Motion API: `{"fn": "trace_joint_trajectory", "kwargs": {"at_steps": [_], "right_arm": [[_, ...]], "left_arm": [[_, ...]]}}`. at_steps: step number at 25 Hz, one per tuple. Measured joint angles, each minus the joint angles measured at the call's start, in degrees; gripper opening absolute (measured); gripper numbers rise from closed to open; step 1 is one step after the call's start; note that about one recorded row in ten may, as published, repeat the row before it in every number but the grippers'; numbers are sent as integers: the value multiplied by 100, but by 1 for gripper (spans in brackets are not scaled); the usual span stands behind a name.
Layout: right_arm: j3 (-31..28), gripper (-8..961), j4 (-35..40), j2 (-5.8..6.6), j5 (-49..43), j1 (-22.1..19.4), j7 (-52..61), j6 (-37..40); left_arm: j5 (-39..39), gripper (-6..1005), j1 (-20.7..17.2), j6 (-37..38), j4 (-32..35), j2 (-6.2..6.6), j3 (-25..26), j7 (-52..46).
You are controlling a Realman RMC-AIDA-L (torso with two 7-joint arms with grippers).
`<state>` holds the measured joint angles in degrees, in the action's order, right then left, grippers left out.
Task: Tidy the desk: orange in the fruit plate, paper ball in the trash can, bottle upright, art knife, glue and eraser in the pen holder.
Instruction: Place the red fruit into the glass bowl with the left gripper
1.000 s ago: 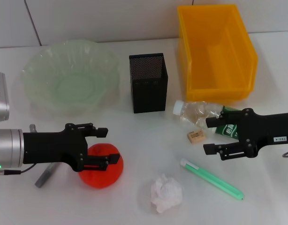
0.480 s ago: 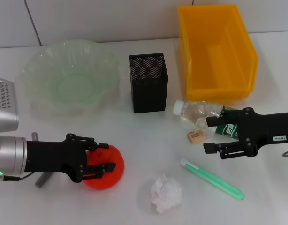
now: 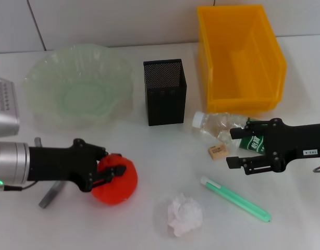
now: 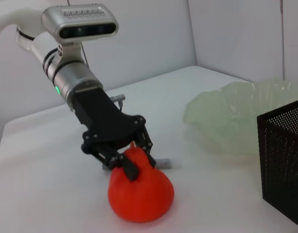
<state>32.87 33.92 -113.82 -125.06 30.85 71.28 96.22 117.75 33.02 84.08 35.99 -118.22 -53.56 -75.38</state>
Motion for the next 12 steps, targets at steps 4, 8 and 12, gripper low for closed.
{"fn": "trace_joint_trajectory", "kwargs": {"at_steps": [4,8,12], "right_arm": [[0,784,0,0,10,0,0,-16],[0,784,0,0,20,0,0,-24],[0,784,8,-27,26,0,0,-25]], "left_arm": [[-415,244,18,-14,145,-11,287,13],[-1507,213,70,-798,175,-19,710,104],[-2105,177,213,-1976,52,-26,660,132]]}}
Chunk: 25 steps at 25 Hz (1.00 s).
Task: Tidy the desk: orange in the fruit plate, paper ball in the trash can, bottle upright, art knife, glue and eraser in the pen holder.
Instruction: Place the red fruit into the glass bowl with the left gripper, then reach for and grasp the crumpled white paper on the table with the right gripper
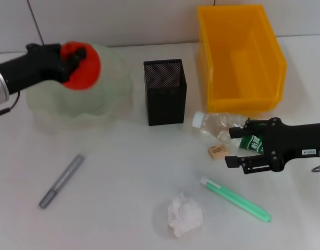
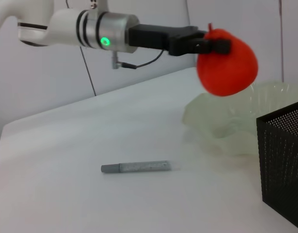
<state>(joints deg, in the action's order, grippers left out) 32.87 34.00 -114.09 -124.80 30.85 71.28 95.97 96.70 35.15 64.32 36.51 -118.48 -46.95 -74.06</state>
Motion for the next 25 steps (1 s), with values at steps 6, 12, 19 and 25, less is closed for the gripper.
{"fn": "trace_joint_trajectory", "kwargs": {"at_steps": [6,12,19,25], "right_arm": [[-2,785,13,-27,10,8,0,-4],[-2,785,3,-33,16,41,0,-19],[-40,784,21,-43,19,59,38,-76],[-47,784,210,-43,27,56,440,-34]], "left_arm": [[-97,145,404,-1461,-544,-39,1,486],[-170,123,582,-1982,-875,-56,-13,744],[-205,165,553,-1926,-893,-61,-18,722],[-400,466,357,-1420,-806,-25,-13,736]]}}
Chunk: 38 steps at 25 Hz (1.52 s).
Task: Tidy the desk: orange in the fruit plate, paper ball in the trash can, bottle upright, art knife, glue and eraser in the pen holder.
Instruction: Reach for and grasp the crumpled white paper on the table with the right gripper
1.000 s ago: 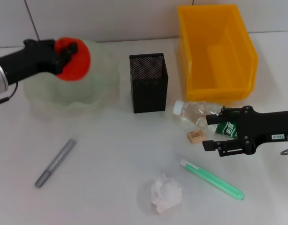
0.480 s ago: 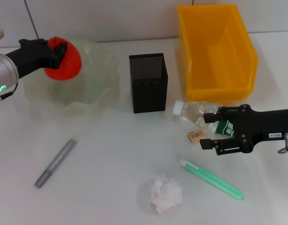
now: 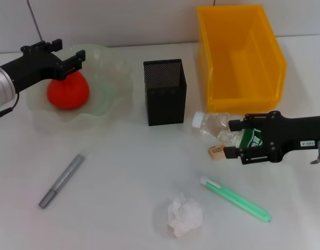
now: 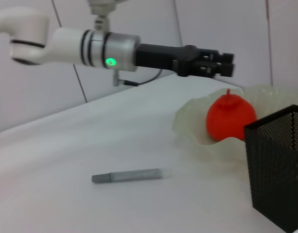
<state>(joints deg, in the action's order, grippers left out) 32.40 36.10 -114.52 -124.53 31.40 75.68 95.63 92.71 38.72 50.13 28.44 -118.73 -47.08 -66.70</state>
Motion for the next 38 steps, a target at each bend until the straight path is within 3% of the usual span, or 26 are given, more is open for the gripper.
{"fn": "trace_joint_trajectory", "kwargs": {"at_steps": [2,3,8,9,10,11,16,20,25,26,30,38], "right_arm": [[-3,785,148,12,4,-7,321,34],[-3,785,239,18,7,-8,514,79],[225,785,1354,132,-30,79,2359,833],[386,785,1666,161,-48,115,2708,1070],[550,784,1918,184,-74,155,3011,1272],[752,784,2234,204,-121,211,3335,1480],[1811,784,3045,211,-443,712,4321,1988],[2572,784,3057,50,-739,1169,4514,1952],[3621,784,3206,-426,-1696,1599,4430,1859],[3621,785,3206,-426,-1696,1599,4430,1859],[4654,785,3248,-484,-1689,1590,4596,1273],[5513,785,3054,-499,-996,1529,4876,437]], "left_arm": [[0,518,0,0,0,0,0,0],[-50,544,-194,560,159,24,1,3],[-50,763,-194,560,159,24,1,3],[-12,807,-467,1185,390,37,-35,-7],[-12,817,-467,1185,390,37,-35,-7],[60,826,-1068,2296,538,53,-103,243],[88,864,-1181,2410,592,53,-148,284],[105,860,-1301,2480,641,53,-298,279],[105,857,-1292,2436,595,39,-347,298],[105,856,-1292,2436,595,39,-347,298],[104,857,-1256,2466,619,37,-444,258],[100,856,-1237,2419,602,42,-596,281]]}}
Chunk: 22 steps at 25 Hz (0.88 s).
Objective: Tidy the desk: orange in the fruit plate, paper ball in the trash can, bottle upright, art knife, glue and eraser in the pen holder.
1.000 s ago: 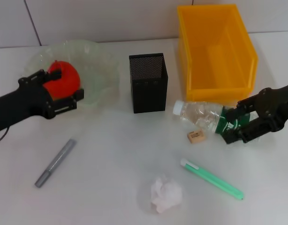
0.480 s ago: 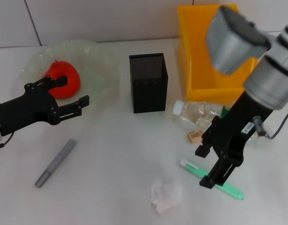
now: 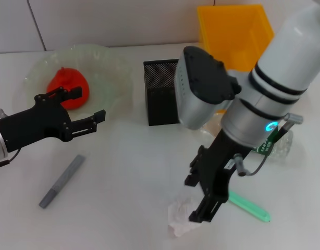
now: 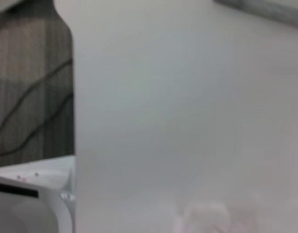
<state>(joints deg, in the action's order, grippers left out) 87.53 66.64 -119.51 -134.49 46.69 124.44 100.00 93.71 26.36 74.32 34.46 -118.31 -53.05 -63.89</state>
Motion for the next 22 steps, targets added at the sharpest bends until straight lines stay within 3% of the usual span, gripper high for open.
{"fn": "trace_joint_trajectory", "kwargs": {"at_steps": [12,22], "right_arm": [[882,780,-391,-12,162,-87,16,-773],[1244,775,-416,-11,-16,-58,144,-1045]], "left_arm": [[-3,852,45,-21,-18,-4,-66,0],[-2,849,58,-23,-19,-12,-84,-1]]}}
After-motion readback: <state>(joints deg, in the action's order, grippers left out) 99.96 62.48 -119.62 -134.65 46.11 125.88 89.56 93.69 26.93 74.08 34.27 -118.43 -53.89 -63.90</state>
